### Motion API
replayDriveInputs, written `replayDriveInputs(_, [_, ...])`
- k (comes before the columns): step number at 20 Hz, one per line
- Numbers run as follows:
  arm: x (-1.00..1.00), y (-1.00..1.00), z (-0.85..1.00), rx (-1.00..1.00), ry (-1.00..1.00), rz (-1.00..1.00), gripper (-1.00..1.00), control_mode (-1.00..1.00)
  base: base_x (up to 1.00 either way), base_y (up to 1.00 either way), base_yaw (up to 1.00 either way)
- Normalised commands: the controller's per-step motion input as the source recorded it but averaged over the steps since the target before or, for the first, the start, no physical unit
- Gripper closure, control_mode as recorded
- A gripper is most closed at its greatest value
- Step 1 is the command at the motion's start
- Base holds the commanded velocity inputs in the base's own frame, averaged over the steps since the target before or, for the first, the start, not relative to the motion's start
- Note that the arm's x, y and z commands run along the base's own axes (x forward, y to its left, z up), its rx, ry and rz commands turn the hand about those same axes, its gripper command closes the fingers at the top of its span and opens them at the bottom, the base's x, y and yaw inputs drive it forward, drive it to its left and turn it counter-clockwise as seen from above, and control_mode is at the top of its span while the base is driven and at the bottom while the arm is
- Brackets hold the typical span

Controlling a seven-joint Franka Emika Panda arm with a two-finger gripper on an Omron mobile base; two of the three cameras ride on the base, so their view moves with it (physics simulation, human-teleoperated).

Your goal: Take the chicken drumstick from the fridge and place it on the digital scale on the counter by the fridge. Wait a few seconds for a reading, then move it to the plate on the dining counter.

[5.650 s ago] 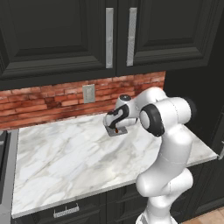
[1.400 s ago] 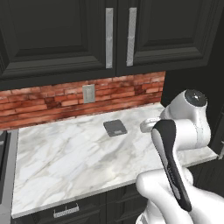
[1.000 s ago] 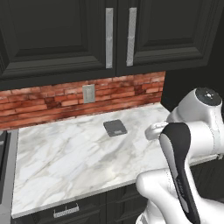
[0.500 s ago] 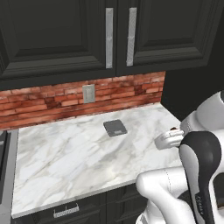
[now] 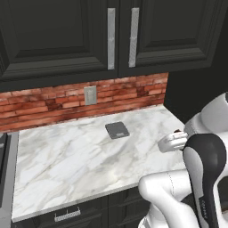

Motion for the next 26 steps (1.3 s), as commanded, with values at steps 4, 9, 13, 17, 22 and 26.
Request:
replayDriveInputs(4, [-0.13, 0.00, 0.00, 0.00, 0.00, 0.00, 1.00, 1.00, -0.68, 0.00, 0.00])
replayDriveInputs(9, [0.00, 0.00, 0.00, 0.00, 0.00, 0.00, 1.00, 1.00, -1.00, 0.18, 0.06])
replayDriveInputs(13, [0.00, 0.00, 0.00, 0.00, 0.00, 0.00, 1.00, 1.00, -1.00, 0.43, 0.27])
replayDriveInputs(17, [0.00, 0.00, 0.00, 0.00, 0.00, 0.00, 1.00, 1.00, -0.74, 0.79, 0.45])
replayDriveInputs(22, [0.00, 0.00, 0.00, 0.00, 0.00, 0.00, 1.00, 1.00, -0.27, 1.00, 0.59])
replayDriveInputs(26, [0.00, 0.00, 0.00, 0.00, 0.00, 0.00, 1.00, 1.00, -0.22, 1.00, 0.72])
